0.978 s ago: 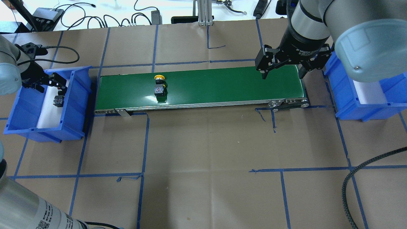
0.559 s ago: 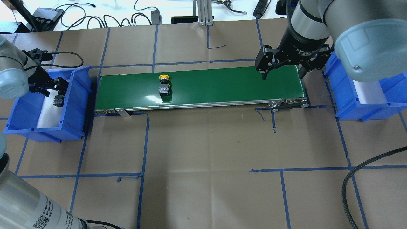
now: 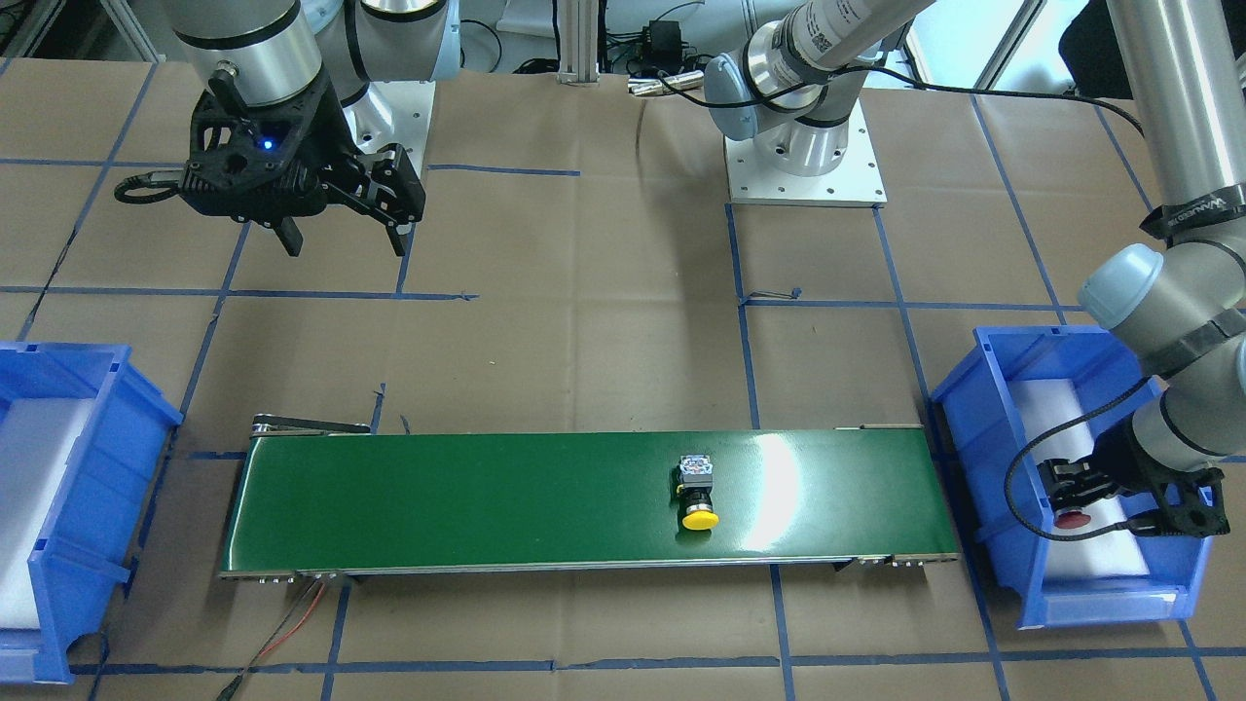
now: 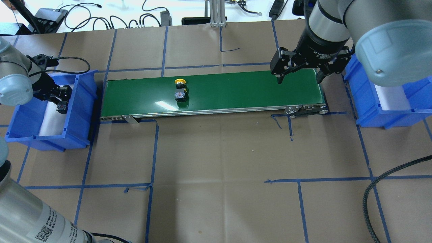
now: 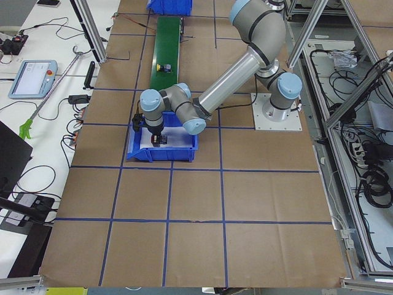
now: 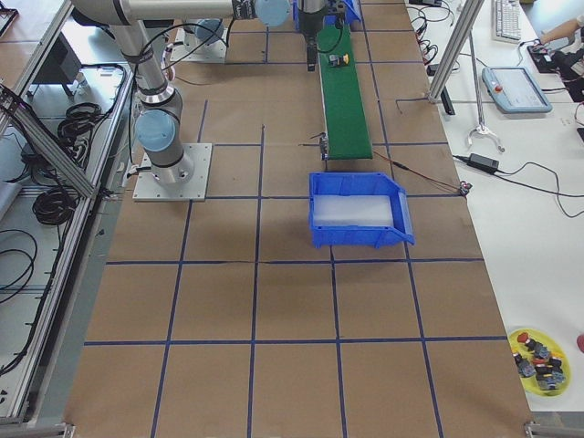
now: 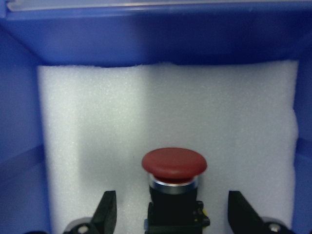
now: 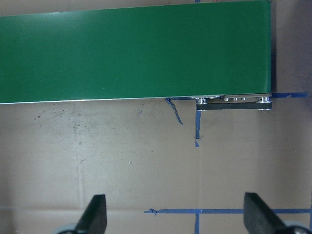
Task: Transport two buttons from left to right
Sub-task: 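Lower the left gripper and grasp the red-capped button, then carry the red button onto the conveyor with the left gripper, then release the red button on the belt and raise the left gripper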
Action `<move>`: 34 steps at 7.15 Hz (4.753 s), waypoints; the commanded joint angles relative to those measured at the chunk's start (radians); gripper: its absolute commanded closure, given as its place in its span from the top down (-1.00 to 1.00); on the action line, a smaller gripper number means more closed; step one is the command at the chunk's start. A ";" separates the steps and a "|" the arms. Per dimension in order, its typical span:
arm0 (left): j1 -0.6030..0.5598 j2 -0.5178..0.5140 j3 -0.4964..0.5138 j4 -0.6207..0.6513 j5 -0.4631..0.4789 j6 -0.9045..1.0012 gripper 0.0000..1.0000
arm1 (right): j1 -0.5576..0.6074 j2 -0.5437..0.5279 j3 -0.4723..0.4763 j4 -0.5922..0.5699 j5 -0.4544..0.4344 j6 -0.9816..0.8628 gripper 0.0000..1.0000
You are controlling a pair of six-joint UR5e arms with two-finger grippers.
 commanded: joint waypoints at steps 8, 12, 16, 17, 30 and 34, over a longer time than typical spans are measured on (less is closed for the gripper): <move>-0.010 0.281 0.160 -0.476 0.027 -0.019 -1.00 | 0.000 0.008 0.001 0.000 -0.008 0.000 1.00; -0.088 0.252 0.145 -0.459 0.024 -0.113 -1.00 | 0.000 0.020 0.001 0.000 -0.008 0.000 1.00; -0.318 0.249 0.145 -0.458 0.023 -0.391 -1.00 | 0.000 0.022 0.001 -0.076 0.001 0.012 1.00; -0.332 0.246 0.140 -0.458 0.023 -0.396 -1.00 | 0.000 0.031 0.001 -0.095 0.000 0.012 1.00; -0.356 0.106 0.005 -0.132 0.021 -0.358 1.00 | -0.003 0.065 0.001 -0.091 -0.022 0.000 1.00; -0.362 0.189 0.138 -0.368 0.012 -0.355 1.00 | -0.009 0.074 0.003 -0.080 -0.023 0.002 1.00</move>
